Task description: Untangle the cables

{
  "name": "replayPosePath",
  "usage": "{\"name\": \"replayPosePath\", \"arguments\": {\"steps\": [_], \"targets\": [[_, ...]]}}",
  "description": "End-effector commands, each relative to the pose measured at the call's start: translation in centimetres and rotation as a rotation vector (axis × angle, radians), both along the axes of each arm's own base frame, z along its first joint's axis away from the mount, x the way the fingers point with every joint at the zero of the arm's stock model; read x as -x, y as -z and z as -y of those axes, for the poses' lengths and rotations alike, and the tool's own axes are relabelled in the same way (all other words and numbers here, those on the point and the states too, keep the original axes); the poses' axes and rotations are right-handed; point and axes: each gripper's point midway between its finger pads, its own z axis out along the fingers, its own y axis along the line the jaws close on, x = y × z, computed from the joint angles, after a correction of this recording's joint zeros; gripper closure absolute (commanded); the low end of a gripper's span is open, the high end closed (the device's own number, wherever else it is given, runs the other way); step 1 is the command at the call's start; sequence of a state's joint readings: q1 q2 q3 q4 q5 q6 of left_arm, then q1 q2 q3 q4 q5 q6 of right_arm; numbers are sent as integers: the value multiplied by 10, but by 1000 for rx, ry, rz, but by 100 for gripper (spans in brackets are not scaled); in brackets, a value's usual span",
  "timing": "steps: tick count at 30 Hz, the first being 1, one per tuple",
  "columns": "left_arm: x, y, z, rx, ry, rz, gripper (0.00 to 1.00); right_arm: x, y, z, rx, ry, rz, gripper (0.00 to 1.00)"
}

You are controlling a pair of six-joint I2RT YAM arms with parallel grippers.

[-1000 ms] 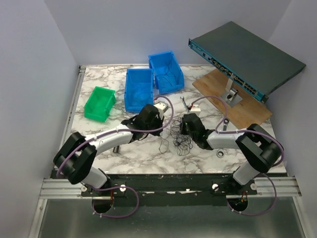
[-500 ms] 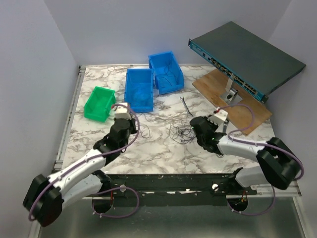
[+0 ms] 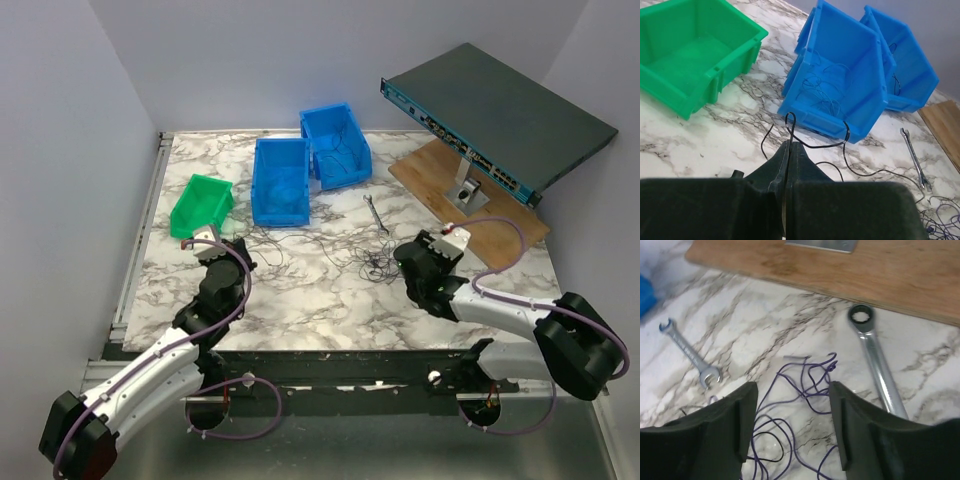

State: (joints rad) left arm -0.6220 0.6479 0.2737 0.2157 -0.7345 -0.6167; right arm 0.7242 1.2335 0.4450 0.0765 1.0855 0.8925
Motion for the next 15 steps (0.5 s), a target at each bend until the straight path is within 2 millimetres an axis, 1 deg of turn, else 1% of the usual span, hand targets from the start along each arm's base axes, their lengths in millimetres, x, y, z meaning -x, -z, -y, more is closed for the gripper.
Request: {"name": "replayPosePath", "arguments": {"steps": [1, 2, 3, 5, 7, 9, 11, 15], "targets": [[-6, -11, 13, -11, 64, 40, 100, -17, -3, -44, 34, -265, -44, 27], [-7, -11, 14, -22, 70, 35, 100, -17, -3, -52, 17, -315, -35, 23], [-8, -10, 14, -26, 66, 31, 100, -16, -2, -60, 9, -376, -34, 22], [-8, -10, 13, -30, 62, 31, 100, -12, -7, -78, -19, -498, -5, 20], [-8, -11, 15, -28, 72, 35, 100, -7, -11, -89, -40, -586, 24, 17], [-8, -11, 17, -26, 83, 44, 100, -3, -14, -100, -54, -659, 46, 15], [-8, -11, 19, -25, 94, 45, 100, 0, -11, -107, -55, -704, 25, 14], [-8, -12, 20, -30, 101, 43, 100, 4, -1, -113, -51, -732, -21, 14]]}}
